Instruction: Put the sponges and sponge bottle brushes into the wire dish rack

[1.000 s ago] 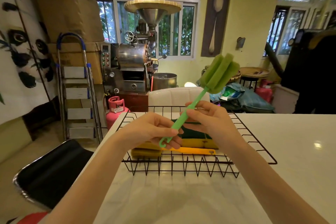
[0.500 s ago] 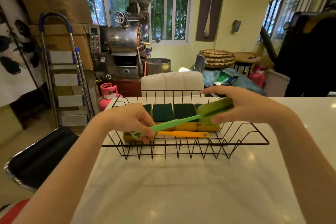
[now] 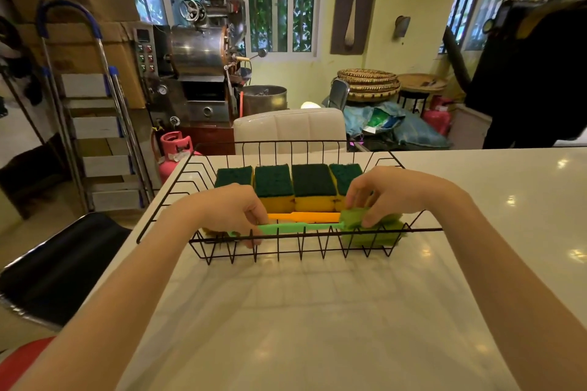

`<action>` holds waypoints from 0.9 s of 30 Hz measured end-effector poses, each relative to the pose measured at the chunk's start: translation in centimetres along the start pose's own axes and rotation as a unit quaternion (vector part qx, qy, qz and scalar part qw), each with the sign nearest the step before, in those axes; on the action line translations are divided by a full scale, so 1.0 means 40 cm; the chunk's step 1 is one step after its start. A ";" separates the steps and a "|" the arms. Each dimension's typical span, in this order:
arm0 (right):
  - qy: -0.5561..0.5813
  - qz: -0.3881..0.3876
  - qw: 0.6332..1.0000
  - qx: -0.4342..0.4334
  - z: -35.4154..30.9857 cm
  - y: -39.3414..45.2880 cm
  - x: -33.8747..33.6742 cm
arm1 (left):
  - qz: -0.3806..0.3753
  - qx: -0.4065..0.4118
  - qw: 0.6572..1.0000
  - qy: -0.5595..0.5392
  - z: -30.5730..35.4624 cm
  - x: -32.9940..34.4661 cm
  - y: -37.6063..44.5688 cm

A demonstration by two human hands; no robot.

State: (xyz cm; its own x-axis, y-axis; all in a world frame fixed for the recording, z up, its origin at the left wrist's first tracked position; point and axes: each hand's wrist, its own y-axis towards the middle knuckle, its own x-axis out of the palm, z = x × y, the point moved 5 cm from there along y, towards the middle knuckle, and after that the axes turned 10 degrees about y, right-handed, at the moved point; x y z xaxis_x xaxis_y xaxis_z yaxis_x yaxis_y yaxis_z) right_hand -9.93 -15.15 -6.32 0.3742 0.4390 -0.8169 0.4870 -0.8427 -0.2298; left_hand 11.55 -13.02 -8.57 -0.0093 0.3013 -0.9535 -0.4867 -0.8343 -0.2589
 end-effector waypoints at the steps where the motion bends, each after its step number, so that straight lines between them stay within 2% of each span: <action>1: -0.004 -0.003 1.000 0.000 0.000 0.000 0.002 | -0.002 0.000 1.000 0.008 -0.001 0.003 0.001; 11: -0.039 0.011 0.999 0.013 -0.006 0.009 0.021 | -0.038 -0.006 0.999 0.025 0.003 0.013 0.003; 16: -0.040 0.011 0.999 0.015 -0.008 0.015 0.028 | -0.032 0.001 0.999 0.036 0.008 0.014 0.002; 20: -0.048 -0.011 0.998 0.024 -0.005 0.015 0.035 | -0.038 -0.002 0.998 0.042 0.009 0.020 0.005; 27: -0.016 -0.002 1.000 0.011 -0.018 -0.016 0.007 | -0.040 -0.004 0.999 -0.001 -0.005 0.021 0.005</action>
State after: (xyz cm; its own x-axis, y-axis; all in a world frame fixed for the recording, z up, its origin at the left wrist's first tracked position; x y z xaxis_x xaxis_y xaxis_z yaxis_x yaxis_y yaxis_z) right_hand -9.58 -14.28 -6.01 0.3465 0.4327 -0.8323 0.4709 -0.8476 -0.2446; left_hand 11.61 -13.04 -9.44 0.0279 0.3681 -0.9294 -0.4796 -0.8108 -0.3356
